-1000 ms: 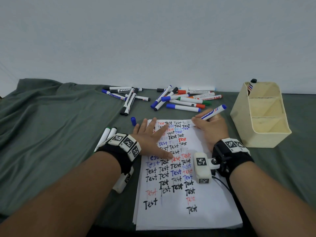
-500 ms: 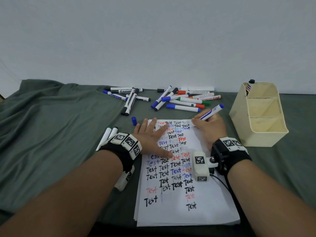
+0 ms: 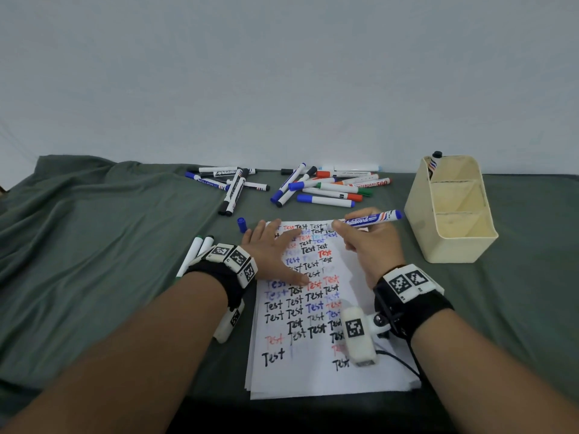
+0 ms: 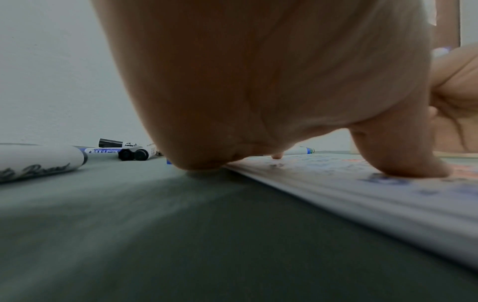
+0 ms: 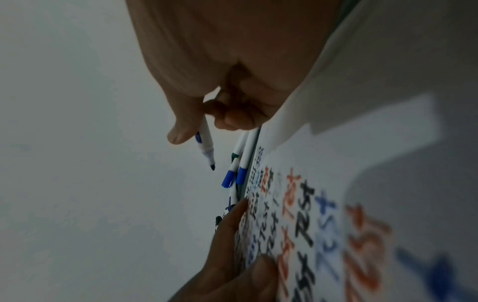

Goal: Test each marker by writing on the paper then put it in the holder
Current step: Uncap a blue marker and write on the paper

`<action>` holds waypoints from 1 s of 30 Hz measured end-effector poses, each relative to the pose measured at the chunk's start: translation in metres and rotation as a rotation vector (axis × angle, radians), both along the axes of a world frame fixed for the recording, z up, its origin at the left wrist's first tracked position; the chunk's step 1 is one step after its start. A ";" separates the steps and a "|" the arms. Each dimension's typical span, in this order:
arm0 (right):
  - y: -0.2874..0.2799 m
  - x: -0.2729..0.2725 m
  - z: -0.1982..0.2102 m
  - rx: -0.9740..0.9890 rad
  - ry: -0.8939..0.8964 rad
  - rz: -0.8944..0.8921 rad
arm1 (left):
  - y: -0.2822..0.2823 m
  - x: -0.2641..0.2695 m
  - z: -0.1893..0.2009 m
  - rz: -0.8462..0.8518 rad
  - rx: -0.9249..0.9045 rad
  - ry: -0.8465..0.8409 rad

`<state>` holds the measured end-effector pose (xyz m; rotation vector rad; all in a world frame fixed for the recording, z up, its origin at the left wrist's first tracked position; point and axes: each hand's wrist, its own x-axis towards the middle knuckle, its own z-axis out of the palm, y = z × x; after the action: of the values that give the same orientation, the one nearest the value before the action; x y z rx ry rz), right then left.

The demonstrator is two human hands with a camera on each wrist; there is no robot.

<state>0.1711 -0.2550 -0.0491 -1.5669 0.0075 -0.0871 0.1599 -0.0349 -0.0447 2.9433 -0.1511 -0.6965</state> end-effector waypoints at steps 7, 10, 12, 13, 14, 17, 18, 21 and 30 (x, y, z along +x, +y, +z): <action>-0.011 -0.015 0.006 0.267 0.210 0.029 | 0.001 0.002 0.004 0.032 0.025 -0.320; -0.015 -0.016 0.012 0.292 0.236 0.088 | 0.007 0.004 0.008 0.145 0.090 -0.528; -0.015 -0.018 0.013 0.246 0.220 0.096 | 0.011 0.003 0.009 0.243 0.142 -0.543; -0.016 -0.018 0.013 0.224 0.208 0.096 | 0.013 0.003 0.009 0.292 0.161 -0.525; -0.015 -0.019 0.014 0.213 0.198 0.097 | 0.013 0.002 0.010 0.333 0.173 -0.502; -0.015 -0.022 0.015 0.199 0.184 0.102 | 0.016 0.003 0.013 0.388 0.150 -0.482; -0.015 -0.023 0.015 0.186 0.178 0.104 | 0.017 0.003 0.014 0.395 0.122 -0.495; -0.016 -0.025 0.017 0.138 0.143 0.108 | 0.020 0.006 0.016 0.388 -0.023 -0.551; -0.014 -0.032 0.024 0.023 0.042 0.129 | 0.006 0.005 0.018 0.199 -0.446 -0.527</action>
<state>0.1395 -0.2686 -0.0251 -1.5423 -0.0594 0.0469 0.1645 -0.0286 -0.0267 2.5818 -0.0457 0.1395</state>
